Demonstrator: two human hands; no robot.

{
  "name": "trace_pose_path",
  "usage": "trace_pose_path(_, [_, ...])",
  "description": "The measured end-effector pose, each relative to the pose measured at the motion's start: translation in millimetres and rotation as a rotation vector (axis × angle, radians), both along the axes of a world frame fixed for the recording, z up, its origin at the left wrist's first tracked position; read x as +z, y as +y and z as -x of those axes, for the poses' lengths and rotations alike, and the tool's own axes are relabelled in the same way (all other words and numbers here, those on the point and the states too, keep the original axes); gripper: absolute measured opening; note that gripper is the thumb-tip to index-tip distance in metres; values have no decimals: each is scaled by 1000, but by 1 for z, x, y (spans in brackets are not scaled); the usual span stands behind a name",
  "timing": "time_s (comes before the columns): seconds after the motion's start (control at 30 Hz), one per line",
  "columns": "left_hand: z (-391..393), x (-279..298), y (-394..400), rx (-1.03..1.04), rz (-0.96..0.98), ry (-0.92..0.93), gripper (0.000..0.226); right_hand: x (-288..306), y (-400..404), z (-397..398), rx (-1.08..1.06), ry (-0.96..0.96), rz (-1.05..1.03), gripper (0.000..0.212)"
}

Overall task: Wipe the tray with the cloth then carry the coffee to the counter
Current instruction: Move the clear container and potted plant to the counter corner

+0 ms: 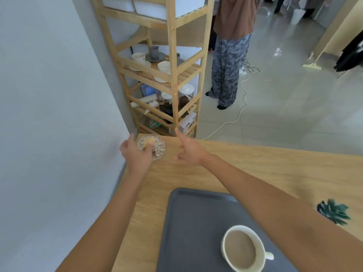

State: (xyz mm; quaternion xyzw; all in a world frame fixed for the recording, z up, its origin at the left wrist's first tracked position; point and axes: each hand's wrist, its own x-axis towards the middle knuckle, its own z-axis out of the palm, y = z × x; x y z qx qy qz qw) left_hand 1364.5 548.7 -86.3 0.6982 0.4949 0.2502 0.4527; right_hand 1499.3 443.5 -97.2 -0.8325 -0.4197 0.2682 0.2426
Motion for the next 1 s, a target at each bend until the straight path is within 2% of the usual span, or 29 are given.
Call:
trace_pose_path(0.13, [-17, 40, -71, -215, -119, -55, 64, 40, -84, -15, -104, -45, -76, 87])
trace_pose_path(0.23, [-37, 58, -130, -440, -125, -87, 58, 67, -159, -22, -188, -76, -111, 78])
trace_pose_path(0.37, [-66, 65, -214, -739, -33, -118, 51, 88, -267, -31, -348, -145, -158, 65])
trace_pose_path(0.5, [-82, 52, -298, -919, 153, -54, 44, 74, -370, -32, -605, -149, -260, 48])
trace_pose_path(0.63, [-91, 19, -346, -948, 246, 50, 40, 34, -432, -10, -784, -48, -285, 39])
trace_pose_path(0.77, [-95, -10, -379, -910, 359, 142, 43, -16, -449, 8, -810, 232, -332, 44])
trace_pose_path(0.9, [-96, -21, -397, -888, 442, 124, 47, -45, -443, 10, -813, 374, -398, 50])
trace_pose_path(1.0, [-94, -21, -404, -865, 464, 92, 47, -52, -439, 7, -797, 397, -434, 49])
